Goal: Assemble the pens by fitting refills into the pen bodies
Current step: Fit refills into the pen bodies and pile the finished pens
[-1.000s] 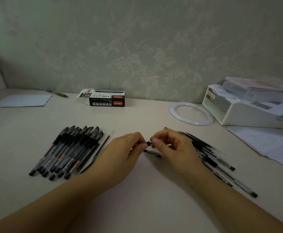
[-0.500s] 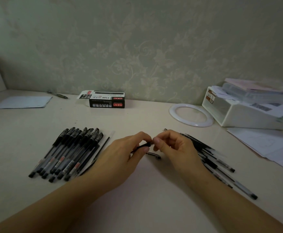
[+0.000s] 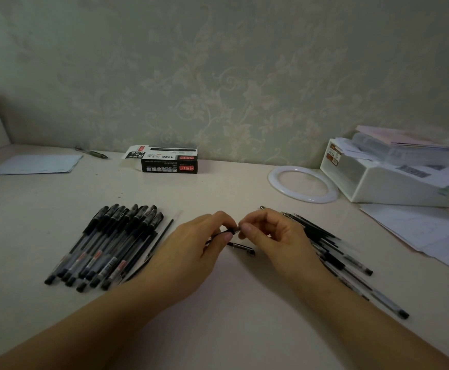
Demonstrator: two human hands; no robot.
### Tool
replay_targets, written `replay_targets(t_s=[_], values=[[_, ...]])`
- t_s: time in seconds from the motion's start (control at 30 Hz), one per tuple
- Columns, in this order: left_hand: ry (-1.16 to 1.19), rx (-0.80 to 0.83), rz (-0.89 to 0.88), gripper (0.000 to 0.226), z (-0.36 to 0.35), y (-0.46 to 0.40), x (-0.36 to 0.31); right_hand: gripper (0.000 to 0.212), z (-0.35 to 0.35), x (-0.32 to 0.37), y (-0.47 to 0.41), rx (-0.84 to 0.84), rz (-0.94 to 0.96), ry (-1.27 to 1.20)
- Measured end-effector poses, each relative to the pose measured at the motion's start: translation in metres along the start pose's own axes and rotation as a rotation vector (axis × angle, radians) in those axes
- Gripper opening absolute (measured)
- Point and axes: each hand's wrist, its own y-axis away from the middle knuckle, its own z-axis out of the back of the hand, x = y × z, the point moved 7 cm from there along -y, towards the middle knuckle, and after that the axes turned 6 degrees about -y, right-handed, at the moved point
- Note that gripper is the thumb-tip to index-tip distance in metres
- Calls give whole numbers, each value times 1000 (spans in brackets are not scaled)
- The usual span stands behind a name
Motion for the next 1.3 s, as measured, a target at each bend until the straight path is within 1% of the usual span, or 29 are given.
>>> replay_targets(t_s=[0.07,0.13,0.2,0.3,0.37,0.47,0.53,0.57,0.67,0.7,0.77,0.87,1.1,1.17,1.23,1.27,1.3], values=[[-8,-5,23,14,-1,-1,5,8,4,-1,-1,-41,-9,-54],[-11,-18,45,13,0,-2,9,9,13,-2,-1,-137,-3,-93],[-19,-29,58,14,0,-2,11,8,20,-2,-1,-221,29,-37],[-33,-6,51,20,-2,-1,10,7,20,-2,-1,-232,41,50],[-50,16,38,25,-4,0,8,5,20,-5,-2,-244,6,16],[-52,5,49,26,-2,0,11,9,31,-10,-2,-351,-36,-112],[-53,-16,64,26,-1,0,14,6,37,-10,-1,-398,-23,-97],[-54,-28,71,25,-1,-1,15,4,36,-6,-1,-378,3,-18],[-61,-57,103,25,1,-2,19,8,18,3,-1,-212,103,339],[-60,-60,114,25,1,-2,20,8,12,5,-1,-173,137,421],[-61,-64,127,25,1,-2,22,8,5,7,-2,-121,174,528],[-66,-62,130,25,1,-1,22,10,0,2,-4,-38,142,592],[-51,-61,140,26,0,0,23,12,0,-3,-5,-22,82,577],[-38,-82,141,26,2,0,22,11,4,4,-3,-90,113,532],[-11,-128,121,26,6,-1,18,8,13,13,-2,-192,119,379],[0,-148,100,27,8,-1,15,8,16,14,-1,-206,92,260],[9,-157,74,27,9,-1,12,8,14,15,-1,-184,51,136]])
